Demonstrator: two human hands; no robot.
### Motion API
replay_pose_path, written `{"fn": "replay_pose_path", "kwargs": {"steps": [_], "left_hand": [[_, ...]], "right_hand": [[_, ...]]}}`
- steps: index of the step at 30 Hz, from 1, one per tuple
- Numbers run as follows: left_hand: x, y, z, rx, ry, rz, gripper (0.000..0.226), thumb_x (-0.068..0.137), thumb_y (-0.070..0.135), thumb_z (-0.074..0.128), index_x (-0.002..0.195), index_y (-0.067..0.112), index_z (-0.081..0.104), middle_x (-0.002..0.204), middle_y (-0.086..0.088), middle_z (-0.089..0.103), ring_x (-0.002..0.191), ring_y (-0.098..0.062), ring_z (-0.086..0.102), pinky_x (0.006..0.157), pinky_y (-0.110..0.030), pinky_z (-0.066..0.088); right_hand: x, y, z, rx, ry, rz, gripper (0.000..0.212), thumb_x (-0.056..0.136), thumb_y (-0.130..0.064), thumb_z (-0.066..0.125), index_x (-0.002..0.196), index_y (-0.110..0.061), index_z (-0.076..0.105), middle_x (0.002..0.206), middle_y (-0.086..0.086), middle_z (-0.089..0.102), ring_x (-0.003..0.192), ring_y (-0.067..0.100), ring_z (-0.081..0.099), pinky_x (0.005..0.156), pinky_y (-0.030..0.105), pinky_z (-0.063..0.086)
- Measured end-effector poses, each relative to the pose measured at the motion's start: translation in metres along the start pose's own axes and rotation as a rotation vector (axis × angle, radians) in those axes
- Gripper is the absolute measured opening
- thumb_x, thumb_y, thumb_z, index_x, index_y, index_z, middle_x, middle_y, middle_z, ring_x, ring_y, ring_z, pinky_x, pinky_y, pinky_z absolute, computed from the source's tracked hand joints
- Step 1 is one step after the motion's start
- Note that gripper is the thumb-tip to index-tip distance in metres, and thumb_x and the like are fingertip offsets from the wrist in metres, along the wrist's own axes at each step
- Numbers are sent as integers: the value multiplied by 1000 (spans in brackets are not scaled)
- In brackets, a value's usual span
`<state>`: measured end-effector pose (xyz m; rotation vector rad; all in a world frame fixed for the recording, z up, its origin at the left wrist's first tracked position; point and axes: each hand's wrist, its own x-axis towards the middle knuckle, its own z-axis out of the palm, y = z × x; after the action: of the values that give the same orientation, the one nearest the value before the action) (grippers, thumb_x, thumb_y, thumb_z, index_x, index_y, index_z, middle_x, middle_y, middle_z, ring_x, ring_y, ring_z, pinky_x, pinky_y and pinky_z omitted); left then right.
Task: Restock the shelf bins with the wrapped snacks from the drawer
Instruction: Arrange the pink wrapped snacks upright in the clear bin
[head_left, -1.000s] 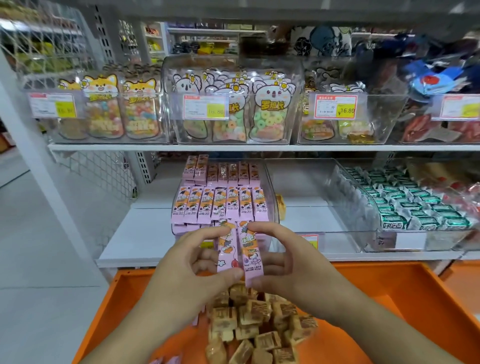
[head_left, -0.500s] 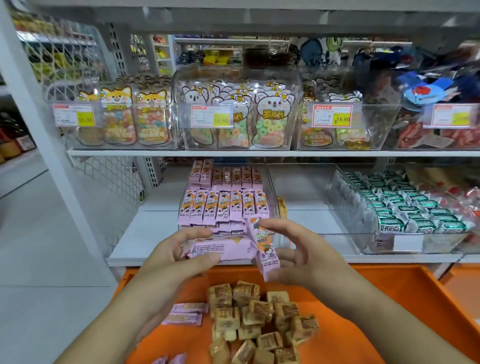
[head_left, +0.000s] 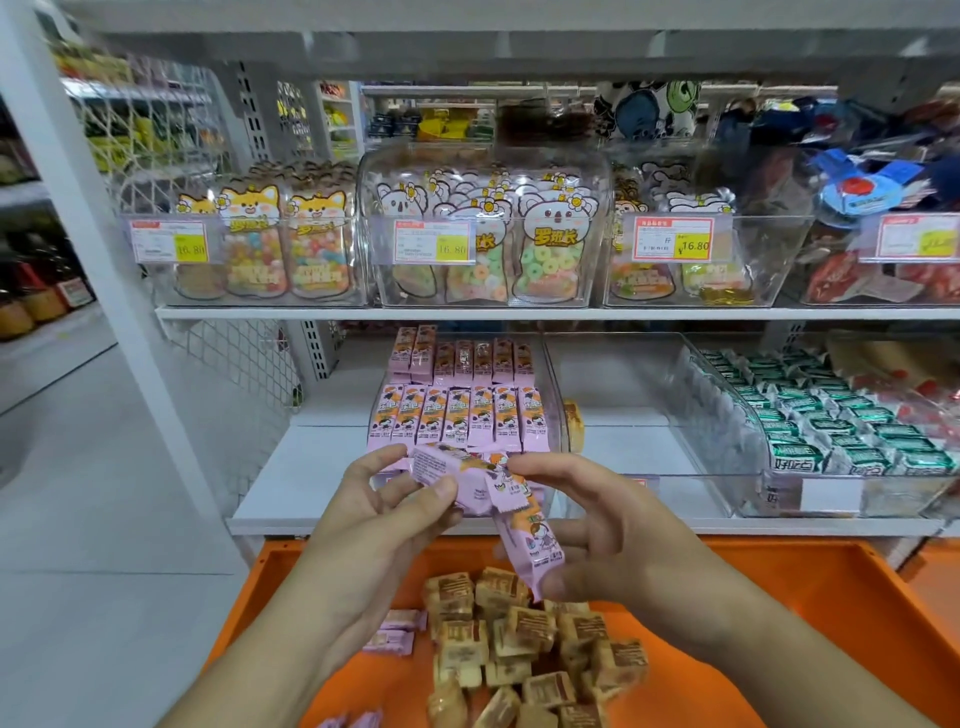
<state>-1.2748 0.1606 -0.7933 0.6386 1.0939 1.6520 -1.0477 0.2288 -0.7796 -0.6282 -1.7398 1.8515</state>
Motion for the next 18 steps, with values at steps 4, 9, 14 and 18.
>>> {"fn": "replay_pose_path", "kwargs": {"steps": [4, 9, 14, 18], "left_hand": [[-1, 2, -2, 230, -32, 26, 56, 80, 12, 81, 132, 14, 61, 107, -13, 76, 97, -29, 75, 95, -44, 58], [-7, 3, 2, 455, -31, 65, 52, 84, 33, 86, 131, 43, 68, 121, 13, 72, 101, -23, 77, 106, -52, 52], [-18, 10, 9, 665, -61, 176, 33, 96, 19, 71, 116, 46, 74, 104, 14, 75, 95, -10, 76, 100, -37, 54], [-24, 13, 11, 752, -126, 175, 31, 100, 25, 66, 116, 50, 74, 116, 24, 73, 109, 7, 66, 91, -15, 48]], "right_hand": [[-1, 0, 0, -1, 11, 19, 82, 79, 24, 73, 139, -31, 61, 136, -5, 69, 116, 46, 69, 83, 50, 55], [0, -1, 3, -35, 59, 18, 83, 80, 24, 74, 141, -31, 59, 134, -4, 70, 113, 42, 71, 91, 54, 57], [-1, -4, 7, -89, 118, 64, 83, 82, 18, 78, 142, -34, 56, 122, -3, 76, 109, 32, 75, 96, 51, 59], [1, -3, 8, -117, 153, 72, 80, 82, 13, 80, 141, -34, 54, 118, 12, 77, 105, 36, 75, 99, 52, 58]]}}
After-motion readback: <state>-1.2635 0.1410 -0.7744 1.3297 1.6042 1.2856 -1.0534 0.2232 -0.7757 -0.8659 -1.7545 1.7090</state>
